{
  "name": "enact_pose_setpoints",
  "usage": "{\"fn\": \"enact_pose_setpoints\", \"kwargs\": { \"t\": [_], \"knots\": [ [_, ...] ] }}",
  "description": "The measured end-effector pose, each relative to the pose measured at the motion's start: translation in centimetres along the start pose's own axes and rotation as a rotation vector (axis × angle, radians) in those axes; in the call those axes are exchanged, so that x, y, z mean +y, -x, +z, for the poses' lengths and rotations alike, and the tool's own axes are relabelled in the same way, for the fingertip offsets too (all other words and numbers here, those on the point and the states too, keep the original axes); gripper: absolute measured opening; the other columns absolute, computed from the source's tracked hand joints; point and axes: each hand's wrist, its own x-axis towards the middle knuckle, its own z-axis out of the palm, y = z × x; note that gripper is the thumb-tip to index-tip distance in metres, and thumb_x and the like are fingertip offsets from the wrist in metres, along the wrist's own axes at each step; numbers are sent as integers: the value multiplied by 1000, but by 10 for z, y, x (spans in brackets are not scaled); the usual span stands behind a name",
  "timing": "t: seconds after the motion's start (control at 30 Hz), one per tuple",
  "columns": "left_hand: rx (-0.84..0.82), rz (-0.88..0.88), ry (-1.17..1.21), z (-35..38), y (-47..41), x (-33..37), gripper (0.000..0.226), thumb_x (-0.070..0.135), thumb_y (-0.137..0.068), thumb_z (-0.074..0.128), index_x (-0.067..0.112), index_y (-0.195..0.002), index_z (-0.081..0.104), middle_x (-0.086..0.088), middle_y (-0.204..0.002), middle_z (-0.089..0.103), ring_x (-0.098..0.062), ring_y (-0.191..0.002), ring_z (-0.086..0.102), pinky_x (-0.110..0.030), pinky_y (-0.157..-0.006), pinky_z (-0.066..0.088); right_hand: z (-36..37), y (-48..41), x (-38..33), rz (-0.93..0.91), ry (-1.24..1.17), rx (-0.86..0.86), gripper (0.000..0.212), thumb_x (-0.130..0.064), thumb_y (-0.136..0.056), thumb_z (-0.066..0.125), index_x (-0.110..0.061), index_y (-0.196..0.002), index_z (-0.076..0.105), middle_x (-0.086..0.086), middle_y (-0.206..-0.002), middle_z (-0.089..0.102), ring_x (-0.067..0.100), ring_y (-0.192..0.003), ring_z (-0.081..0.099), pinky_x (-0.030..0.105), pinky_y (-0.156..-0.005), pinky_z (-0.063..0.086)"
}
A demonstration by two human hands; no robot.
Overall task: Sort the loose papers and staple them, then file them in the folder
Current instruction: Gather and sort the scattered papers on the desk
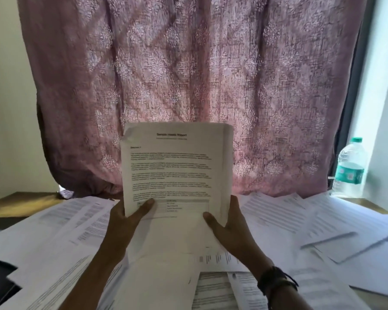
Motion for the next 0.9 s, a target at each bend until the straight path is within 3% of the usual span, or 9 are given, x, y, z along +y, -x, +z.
{"fn": "enact_pose_setpoints", "kwargs": {
  "t": [0.1, 0.23, 0.33, 0.47, 0.53, 0.63, 0.77, 0.83, 0.9],
  "knots": [
    [27, 6, -52, 3, 2, -2, 23, 12, -80, 73, 26, -97, 65, 15, -86, 72, 10, -76, 66, -4, -60, 48, 7, 2, -1, 1, 33, -51, 54, -21, -90, 67, -31, -128, 30, -31, -108, 49, -21, -93, 51, 4, -74, 49],
    [46, 23, -76, 1, -1, -1, 22, 15, -80, 74, 31, -93, 65, 23, -81, 71, 10, -77, 66, -9, -65, 49, 5, 0, 0, -11, 37, -64, 55, -13, -91, 63, -30, -132, 32, -32, -111, 49, -21, -98, 51, 8, -79, 51],
    [35, 26, -48, -4, -3, 5, 22, 12, -80, 73, 28, -93, 66, 25, -81, 72, 6, -79, 68, -9, -64, 50, 1, -3, 1, 3, -23, -56, 47, -7, -90, 62, -26, -129, 45, -20, -119, 60, -4, -108, 59, 24, -89, 56],
    [9, -47, 34, -19, -9, 11, 21, 11, -80, 72, 24, -96, 71, 10, -95, 75, -9, -87, 71, -30, -80, 54, 1, -4, -7, 35, -169, -53, 39, 0, -89, 62, -23, -120, 55, -8, -115, 67, 5, -103, 66, 22, -78, 58],
    [-25, -90, 96, -23, -11, 15, 21, 11, -81, 68, 22, -98, 73, 5, -103, 74, -13, -93, 71, -31, -83, 57, -1, -5, -9, 70, -260, -58, 35, 0, -89, 64, -22, -115, 58, -3, -115, 68, 10, -100, 68, 26, -77, 59],
    [-97, -152, 155, -22, -8, 21, 22, 3, -89, 58, 18, -102, 67, 4, -99, 74, -12, -83, 72, -23, -68, 59, -1, -6, -8, 105, -330, -80, 30, -2, -88, 66, -22, -110, 62, 1, -113, 71, 16, -97, 71, 32, -75, 60],
    [-235, -281, 205, -25, -4, 23, 22, 5, -92, 52, 16, -107, 65, -3, -95, 76, -20, -79, 73, -27, -56, 57, 2, -3, -10, 134, -304, -179, 28, -7, -88, 67, -16, -114, 66, 2, -109, 73, 22, -97, 71, 41, -80, 60],
    [-206, -285, 151, -31, -2, 20, 21, 9, -91, 56, 19, -106, 65, 1, -96, 75, -15, -78, 73, -23, -55, 57, 1, -6, -9, 187, -321, -190, 22, -10, -91, 64, -9, -112, 67, 3, -101, 75, 22, -89, 73, 37, -74, 60],
    [-128, -265, 139, -36, -4, 14, 22, 14, -91, 58, 23, -109, 64, 9, -98, 74, -7, -83, 71, -18, -60, 55, -6, -9, -7, 268, -441, -98, 16, -8, -93, 59, -1, -107, 65, 12, -90, 72, 22, -70, 72, 33, -61, 58]
  ]
}}
